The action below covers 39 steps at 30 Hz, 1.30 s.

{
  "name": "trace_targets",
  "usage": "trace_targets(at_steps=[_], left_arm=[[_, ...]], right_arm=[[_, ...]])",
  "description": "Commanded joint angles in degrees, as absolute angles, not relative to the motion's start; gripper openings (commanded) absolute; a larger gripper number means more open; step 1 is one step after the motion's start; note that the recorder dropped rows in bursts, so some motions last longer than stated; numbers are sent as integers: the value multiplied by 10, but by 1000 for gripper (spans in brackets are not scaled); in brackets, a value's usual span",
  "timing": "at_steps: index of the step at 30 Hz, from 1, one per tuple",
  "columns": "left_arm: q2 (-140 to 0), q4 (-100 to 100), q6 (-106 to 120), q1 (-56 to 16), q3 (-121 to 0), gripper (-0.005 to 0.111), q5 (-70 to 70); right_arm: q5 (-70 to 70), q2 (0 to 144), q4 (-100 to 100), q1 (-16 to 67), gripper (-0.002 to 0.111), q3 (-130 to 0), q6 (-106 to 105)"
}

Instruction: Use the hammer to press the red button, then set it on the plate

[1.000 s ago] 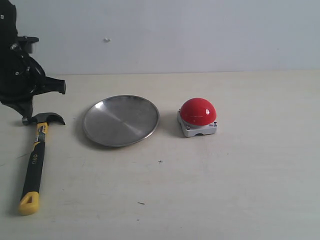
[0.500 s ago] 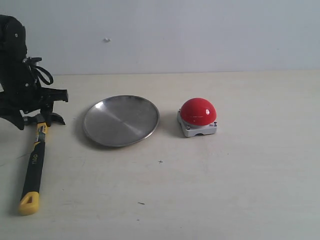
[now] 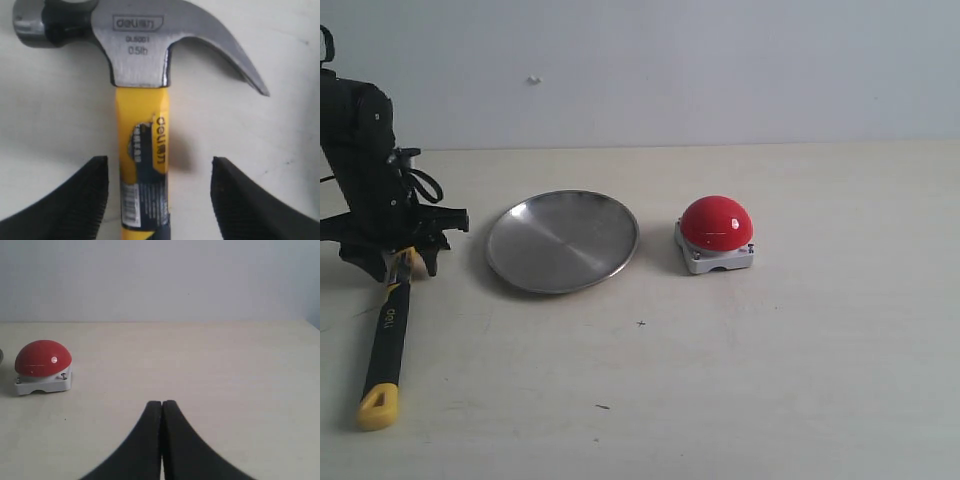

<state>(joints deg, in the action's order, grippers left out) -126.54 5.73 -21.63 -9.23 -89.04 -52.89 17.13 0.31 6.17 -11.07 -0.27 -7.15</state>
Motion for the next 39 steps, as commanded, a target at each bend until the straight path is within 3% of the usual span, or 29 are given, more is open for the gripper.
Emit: trace_targets(at_steps=[1,30,34,35,39], left_arm=[[-1273,56,-214,-91,-894,59,-515],[-1295,-5,-136,-65,-894,58,-522],[-1295,-5,-136,-65,-894,22,-530],[-1295,-5,-134,-65,-894,2,-530],[-1277,-5,-121,-65,-894,0,-506]], right_arm=[[164,0,62,-113,0,0,-74],[164,0,62,-113,0,0,-74],[164,0,62,-113,0,0,-74],[164,0,62,-113,0,0,-74],[164,0,62,-113,0,0,-74]])
